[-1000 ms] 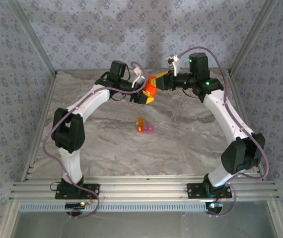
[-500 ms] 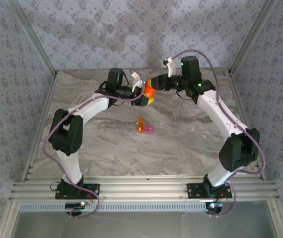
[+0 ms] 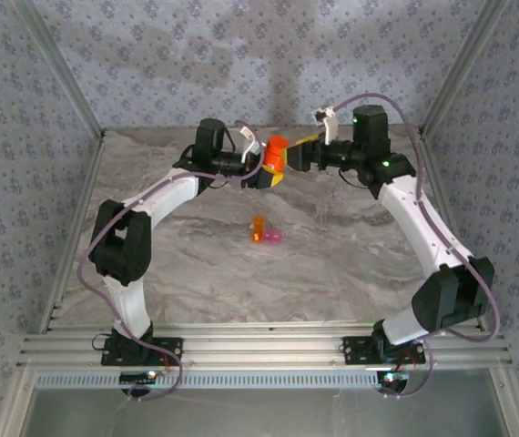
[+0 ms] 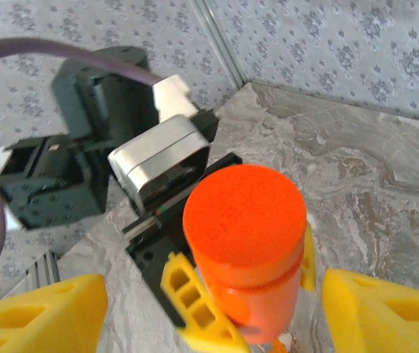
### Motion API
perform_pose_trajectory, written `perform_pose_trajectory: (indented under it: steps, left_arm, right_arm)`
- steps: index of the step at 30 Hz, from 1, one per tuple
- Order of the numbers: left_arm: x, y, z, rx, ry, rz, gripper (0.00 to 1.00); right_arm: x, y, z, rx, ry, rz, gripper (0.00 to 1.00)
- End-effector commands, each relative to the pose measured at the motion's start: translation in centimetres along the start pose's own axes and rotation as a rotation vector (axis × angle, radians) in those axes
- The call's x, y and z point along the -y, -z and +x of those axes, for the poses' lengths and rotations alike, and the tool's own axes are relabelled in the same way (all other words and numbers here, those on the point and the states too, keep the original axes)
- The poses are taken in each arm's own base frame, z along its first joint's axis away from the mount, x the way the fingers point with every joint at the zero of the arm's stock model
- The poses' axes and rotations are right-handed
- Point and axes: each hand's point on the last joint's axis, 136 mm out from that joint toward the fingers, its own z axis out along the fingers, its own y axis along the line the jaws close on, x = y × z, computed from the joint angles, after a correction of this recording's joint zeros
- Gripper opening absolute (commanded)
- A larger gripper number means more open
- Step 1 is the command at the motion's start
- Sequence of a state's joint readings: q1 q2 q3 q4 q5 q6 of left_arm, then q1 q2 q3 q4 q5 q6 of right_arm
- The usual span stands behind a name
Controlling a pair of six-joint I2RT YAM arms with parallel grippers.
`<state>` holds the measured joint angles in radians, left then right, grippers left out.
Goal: Sort the pills into containers
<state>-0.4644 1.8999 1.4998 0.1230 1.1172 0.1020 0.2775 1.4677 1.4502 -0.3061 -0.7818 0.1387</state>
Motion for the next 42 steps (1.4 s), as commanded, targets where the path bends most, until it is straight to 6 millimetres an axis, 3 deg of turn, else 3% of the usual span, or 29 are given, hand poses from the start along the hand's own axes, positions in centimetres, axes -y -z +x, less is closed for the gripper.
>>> perform_pose_trajectory:
  steps: [1, 8, 16, 25, 36, 42]
  left_arm:
    - [2.0, 0.5, -1.0, -0.011, -0.036, 0.116, 0.00]
    - [3.6, 0.3, -0.7, -0.060, -0.009, 0.211, 0.00]
    - [3.6, 0.0, -0.3, -0.066, -0.003, 0.219, 0.00]
    - [3.7, 0.0, -0.4, -0.066, -0.008, 0.223, 0.00]
    - [3.7, 0.1, -0.7, -0.064, -0.018, 0.220, 0.00]
    - [3.2, -0.1, -1.1, -0.064, -0.033, 0.180, 0.00]
  right_arm:
    - [-0.8, 1.3, 0.3, -0.031, 0.058, -0.038, 0.79]
    - [0.0, 0.1, -0.3, -0.047, 0.029, -0.018, 0.79]
    - [-0.6, -1.4, -0.9, -0.059, 0.038, -0.033, 0.77]
    - [-0.2, -2.9, -0.3, -0.106, 0.012, -0.030, 0.74]
    - [-0.1, -4.0, 0.9, -0.166, -0.020, -0.037, 0.36]
    - [0.3, -4.3, 1.7, -0.185, -0.055, -0.011, 0.31]
